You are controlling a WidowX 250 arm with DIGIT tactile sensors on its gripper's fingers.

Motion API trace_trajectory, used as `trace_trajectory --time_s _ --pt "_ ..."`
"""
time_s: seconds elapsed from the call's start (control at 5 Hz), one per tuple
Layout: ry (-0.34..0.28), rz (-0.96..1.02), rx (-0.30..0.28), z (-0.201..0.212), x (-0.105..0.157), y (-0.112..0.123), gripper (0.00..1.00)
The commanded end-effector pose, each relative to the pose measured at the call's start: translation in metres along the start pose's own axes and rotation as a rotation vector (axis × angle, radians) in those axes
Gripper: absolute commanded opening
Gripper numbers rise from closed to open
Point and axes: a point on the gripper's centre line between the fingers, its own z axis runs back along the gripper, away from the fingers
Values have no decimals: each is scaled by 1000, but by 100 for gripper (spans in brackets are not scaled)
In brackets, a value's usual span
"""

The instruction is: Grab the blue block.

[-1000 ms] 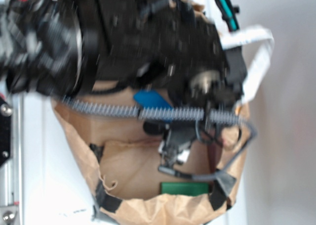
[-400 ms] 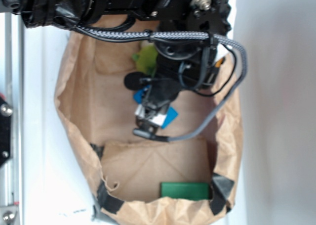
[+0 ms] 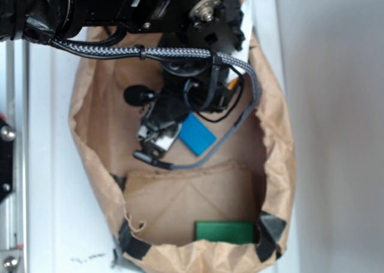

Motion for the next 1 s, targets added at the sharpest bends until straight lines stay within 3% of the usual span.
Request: trace_trajectory --time_s 0.0,0.4,0.8 --pt "-99 -67 28 14 6 -6 100" --pt "-99 -67 28 14 6 -6 100" --pt "-192 -186 65 -20 14 -19 100"
